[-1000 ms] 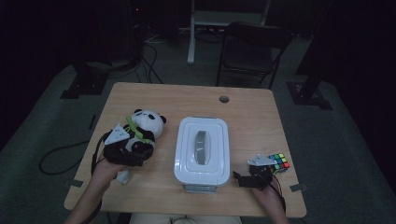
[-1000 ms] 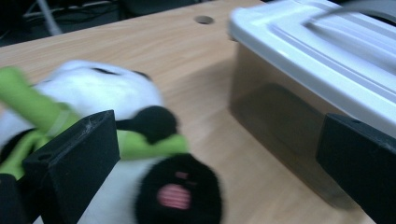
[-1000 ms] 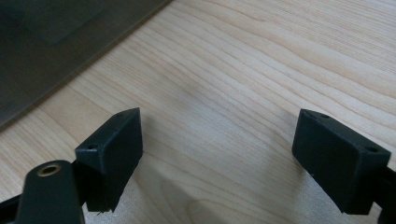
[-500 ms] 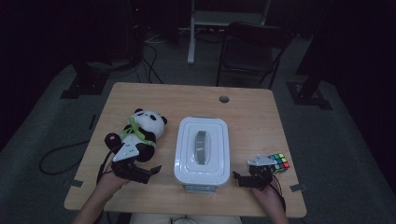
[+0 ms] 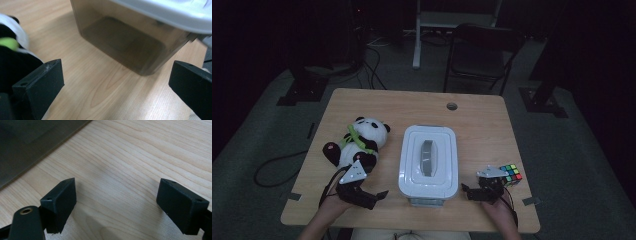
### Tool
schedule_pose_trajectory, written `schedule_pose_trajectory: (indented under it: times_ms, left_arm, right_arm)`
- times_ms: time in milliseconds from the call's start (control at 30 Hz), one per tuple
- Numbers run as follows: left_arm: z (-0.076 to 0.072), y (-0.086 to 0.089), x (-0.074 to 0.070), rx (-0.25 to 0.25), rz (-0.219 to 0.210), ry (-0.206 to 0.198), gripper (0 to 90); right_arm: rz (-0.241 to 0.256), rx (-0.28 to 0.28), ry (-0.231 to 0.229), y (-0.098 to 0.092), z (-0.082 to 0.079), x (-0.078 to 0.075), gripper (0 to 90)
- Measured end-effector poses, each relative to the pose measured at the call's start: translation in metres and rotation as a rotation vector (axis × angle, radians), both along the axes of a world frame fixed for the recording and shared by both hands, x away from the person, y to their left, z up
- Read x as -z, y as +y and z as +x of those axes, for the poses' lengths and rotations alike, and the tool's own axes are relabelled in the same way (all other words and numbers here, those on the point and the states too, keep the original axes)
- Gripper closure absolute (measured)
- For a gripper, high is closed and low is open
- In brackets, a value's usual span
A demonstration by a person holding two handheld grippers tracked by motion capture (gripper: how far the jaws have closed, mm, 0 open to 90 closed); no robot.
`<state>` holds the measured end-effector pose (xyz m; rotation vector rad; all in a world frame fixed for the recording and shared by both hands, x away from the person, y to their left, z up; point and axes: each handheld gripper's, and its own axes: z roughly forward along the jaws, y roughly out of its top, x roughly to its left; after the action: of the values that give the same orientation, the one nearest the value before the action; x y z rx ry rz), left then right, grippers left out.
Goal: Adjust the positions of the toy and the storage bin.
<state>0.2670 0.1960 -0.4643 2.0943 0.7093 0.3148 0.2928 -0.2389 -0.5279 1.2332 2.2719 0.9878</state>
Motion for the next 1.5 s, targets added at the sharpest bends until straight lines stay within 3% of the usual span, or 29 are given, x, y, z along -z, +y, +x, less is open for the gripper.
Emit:
schedule_pose_trajectory:
  times_ms: [167,333,567,933,1167,1233,1500]
  left_arm:
    - [-0.001,-0.009,0.016,-0.002,0.016,0.019,0.5]
    - [0.001,-0.014,0.028,-0.008,0.058,0.03,0.5]
    - [0.009,-0.012,0.044,-0.087,0.084,0.053,0.5]
    - [0.013,-0.011,0.056,-0.116,0.121,0.074,0.5]
    - [0.015,-0.01,0.059,-0.139,0.145,0.089,0.5]
    - [0.016,-0.01,0.06,-0.157,0.173,0.1,0.5]
    - [0.016,-0.011,0.061,-0.173,0.184,0.093,0.5]
  right_arm:
    - [-0.001,0.0,0.0,0.0,0.0,0.0,15.8]
    - [0.0,0.001,0.0,0.0,0.0,0.0,15.8]
    - [0.0,-0.001,0.0,0.0,0.0,0.0,15.5]
    - [-0.005,0.025,0.002,-0.001,-0.001,0.0,14.1]
    - [-0.006,-0.022,0.003,0.001,-0.002,0.0,13.2]
    - [-0.008,-0.025,0.003,0.001,-0.002,0.0,13.2]
    - [-0.007,-0.025,0.003,0.001,-0.002,0.0,13.1]
